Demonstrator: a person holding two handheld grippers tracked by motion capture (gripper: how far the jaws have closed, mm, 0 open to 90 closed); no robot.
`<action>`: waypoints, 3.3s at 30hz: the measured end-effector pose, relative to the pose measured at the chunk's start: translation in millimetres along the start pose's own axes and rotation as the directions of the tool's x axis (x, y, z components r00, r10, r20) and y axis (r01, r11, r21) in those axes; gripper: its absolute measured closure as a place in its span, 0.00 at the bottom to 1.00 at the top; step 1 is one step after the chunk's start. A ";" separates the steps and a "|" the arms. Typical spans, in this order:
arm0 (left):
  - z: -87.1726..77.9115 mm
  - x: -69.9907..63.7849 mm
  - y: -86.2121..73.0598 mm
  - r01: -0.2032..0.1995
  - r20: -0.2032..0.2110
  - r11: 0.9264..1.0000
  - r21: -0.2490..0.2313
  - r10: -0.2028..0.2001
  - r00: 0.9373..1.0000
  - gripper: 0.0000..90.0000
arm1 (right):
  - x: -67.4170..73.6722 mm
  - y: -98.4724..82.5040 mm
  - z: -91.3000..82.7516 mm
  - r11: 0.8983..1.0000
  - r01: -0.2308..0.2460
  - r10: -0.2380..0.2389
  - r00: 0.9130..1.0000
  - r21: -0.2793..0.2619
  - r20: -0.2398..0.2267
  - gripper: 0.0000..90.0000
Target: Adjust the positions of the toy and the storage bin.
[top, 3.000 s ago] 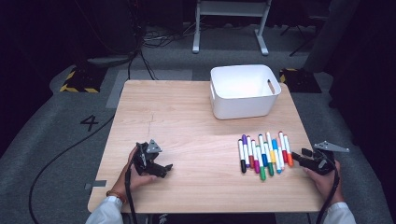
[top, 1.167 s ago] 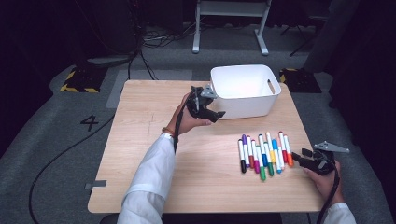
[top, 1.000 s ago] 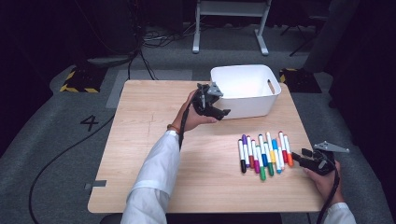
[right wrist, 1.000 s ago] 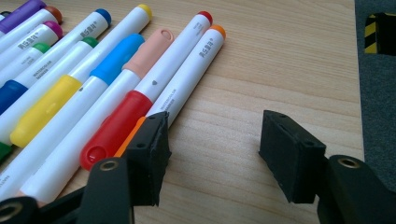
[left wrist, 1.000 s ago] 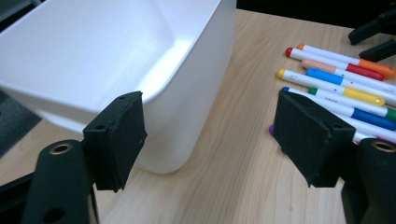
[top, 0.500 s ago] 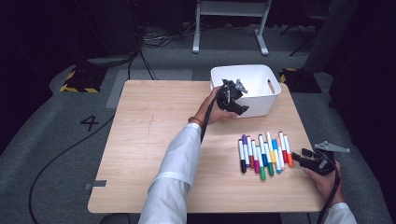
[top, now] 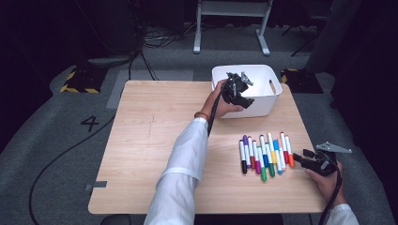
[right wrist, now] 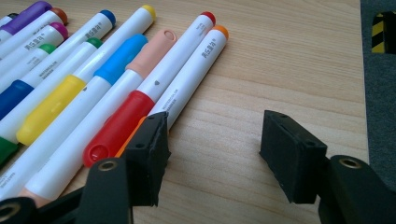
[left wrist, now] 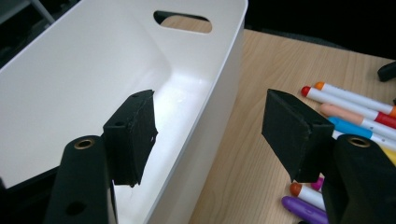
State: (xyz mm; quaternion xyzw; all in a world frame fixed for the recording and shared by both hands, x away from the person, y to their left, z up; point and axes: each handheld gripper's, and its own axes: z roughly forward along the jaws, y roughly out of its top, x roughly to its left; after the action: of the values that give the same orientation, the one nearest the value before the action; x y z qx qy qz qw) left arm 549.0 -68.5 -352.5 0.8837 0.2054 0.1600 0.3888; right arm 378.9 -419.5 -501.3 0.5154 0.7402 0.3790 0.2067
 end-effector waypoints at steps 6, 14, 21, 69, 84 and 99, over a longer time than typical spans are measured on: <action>13.1 4.1 -4.8 0.002 0.034 0.998 0.068 -0.005 0.999 0.48 | -0.2 -0.2 0.8 1.000 0.002 -0.002 1.000 -0.007 -0.002 0.47; 11.7 15.5 -14.1 0.022 0.057 0.998 0.064 -0.026 0.998 0.83 | 0.0 0.0 0.2 1.000 0.007 -0.007 1.000 0.000 -0.003 0.47; 5.0 15.7 -18.2 -0.038 0.106 0.996 0.077 0.030 0.994 0.90 | 0.1 -0.1 0.3 1.000 0.013 -0.013 1.000 0.001 0.001 0.46; -180.5 -18.7 -171.8 -0.025 0.201 0.998 -0.054 0.036 0.979 0.70 | 4.8 4.7 5.3 0.998 0.051 -0.052 0.998 0.024 0.040 0.46; -192.5 13.4 -182.0 0.326 -0.260 0.940 -0.104 -0.342 0.903 0.25 | 5.6 4.5 5.3 0.998 0.057 -0.058 0.997 0.025 0.042 0.46; -163.8 47.5 -192.1 0.411 -0.259 0.911 0.023 -0.391 0.883 0.52 | 7.0 7.4 6.9 0.998 0.053 -0.055 0.997 0.037 0.051 0.46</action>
State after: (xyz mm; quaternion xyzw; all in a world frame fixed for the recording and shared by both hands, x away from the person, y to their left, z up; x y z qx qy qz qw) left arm 471.7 174.3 -385.5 0.8093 0.4369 0.1776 0.3502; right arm 385.5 -409.3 -499.2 0.5085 0.7548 0.3468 0.2267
